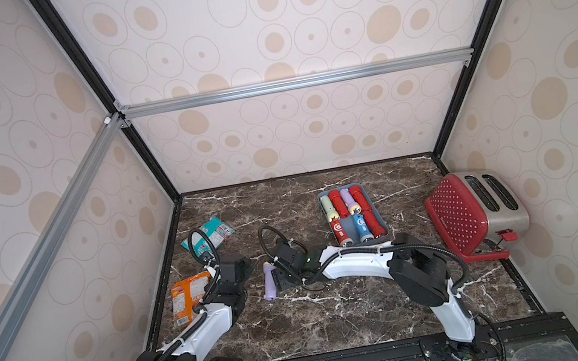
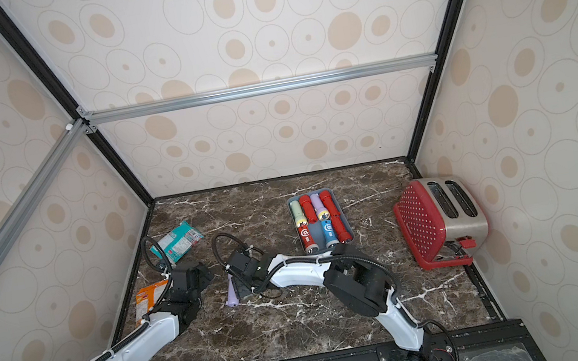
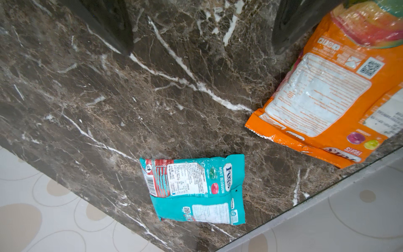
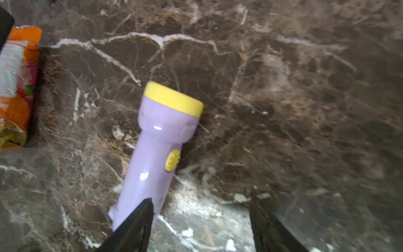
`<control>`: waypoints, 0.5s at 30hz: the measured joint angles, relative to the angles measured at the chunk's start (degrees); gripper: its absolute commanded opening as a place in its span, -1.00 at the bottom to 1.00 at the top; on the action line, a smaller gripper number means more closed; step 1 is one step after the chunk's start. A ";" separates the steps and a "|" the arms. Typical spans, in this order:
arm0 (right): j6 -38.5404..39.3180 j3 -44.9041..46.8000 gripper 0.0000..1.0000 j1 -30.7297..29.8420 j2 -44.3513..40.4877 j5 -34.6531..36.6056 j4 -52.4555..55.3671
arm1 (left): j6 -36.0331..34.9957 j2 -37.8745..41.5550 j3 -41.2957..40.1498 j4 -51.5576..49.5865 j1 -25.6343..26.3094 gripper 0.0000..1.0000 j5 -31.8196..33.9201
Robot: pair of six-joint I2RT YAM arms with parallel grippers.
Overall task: Put the flashlights into the storage boxes
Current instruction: Adjust the flashlight at the center of the board.
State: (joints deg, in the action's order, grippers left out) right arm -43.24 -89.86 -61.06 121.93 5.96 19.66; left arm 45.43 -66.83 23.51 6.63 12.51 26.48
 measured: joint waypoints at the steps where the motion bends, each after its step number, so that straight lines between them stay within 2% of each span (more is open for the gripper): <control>1: -0.02 -0.79 0.46 0.00 0.79 -0.42 -0.04 | 0.15 0.24 -0.02 -0.02 0.00 0.97 0.24; 9: -0.26 -8.00 0.39 0.00 7.54 -1.73 0.20 | 0.63 1.77 -0.94 0.17 0.00 0.97 1.01; 15: -0.92 -8.28 0.35 0.00 7.89 -1.25 -0.17 | 0.63 1.77 -0.94 0.17 0.00 0.97 1.03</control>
State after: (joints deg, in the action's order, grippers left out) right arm -44.16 -98.15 -61.06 129.82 4.71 19.49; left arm 46.06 -65.06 22.57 6.81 12.51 27.51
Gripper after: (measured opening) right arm 0.677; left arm 0.986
